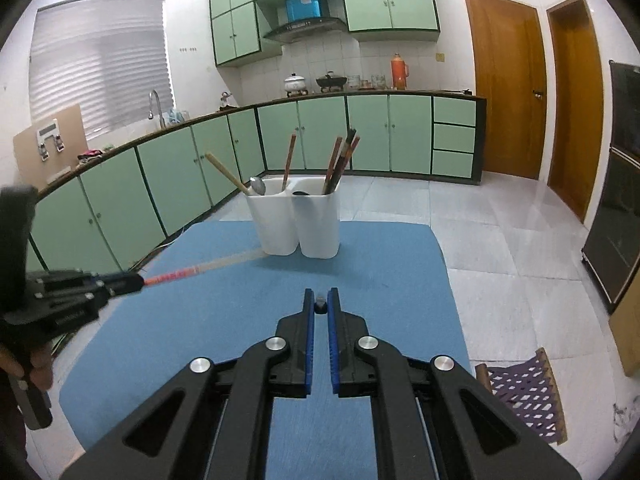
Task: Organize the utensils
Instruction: 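Lift both chopsticks and lower them into the holder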
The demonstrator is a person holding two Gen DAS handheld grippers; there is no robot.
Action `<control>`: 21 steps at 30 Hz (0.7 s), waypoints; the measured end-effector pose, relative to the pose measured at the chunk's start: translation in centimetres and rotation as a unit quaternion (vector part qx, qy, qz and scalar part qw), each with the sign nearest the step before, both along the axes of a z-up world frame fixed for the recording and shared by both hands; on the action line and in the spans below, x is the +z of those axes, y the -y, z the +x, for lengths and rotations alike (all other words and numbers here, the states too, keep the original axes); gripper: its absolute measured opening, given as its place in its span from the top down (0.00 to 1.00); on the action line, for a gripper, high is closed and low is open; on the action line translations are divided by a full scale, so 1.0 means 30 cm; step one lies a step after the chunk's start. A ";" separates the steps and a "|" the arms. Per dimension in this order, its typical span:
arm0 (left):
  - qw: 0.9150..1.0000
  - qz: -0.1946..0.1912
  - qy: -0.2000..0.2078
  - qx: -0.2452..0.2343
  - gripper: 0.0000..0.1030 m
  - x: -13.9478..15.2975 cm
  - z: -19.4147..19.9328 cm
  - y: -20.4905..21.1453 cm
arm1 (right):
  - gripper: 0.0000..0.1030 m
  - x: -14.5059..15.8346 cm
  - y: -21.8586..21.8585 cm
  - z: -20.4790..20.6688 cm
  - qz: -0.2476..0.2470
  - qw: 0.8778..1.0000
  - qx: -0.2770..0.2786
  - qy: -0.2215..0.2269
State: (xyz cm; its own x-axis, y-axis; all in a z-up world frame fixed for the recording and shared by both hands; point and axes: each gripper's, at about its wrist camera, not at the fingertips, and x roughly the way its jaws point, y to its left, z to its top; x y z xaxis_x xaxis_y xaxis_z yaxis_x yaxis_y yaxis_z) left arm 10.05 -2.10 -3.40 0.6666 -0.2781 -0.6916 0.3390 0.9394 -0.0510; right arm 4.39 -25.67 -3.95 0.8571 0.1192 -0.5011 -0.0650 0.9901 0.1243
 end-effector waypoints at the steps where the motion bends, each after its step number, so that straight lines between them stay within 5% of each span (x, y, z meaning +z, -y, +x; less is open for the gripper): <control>1: 1.000 -0.002 -0.007 0.003 0.95 -0.023 0.003 -0.004 | 0.94 -0.009 -0.005 -0.004 0.000 1.000 -0.001 -0.002; 7: 0.999 -0.022 -0.027 0.022 0.95 -0.100 0.001 -0.027 | 0.94 -0.068 -0.001 -0.015 0.024 0.999 -0.009 -0.019; 14: 0.998 -0.031 0.048 0.028 0.95 0.065 -0.019 -0.036 | 0.94 0.012 -0.001 0.007 0.015 1.000 0.003 0.007; 21: 0.999 -0.010 0.041 -0.001 0.95 0.168 0.025 -0.017 | 0.94 0.111 -0.007 0.082 -0.005 0.999 0.036 0.007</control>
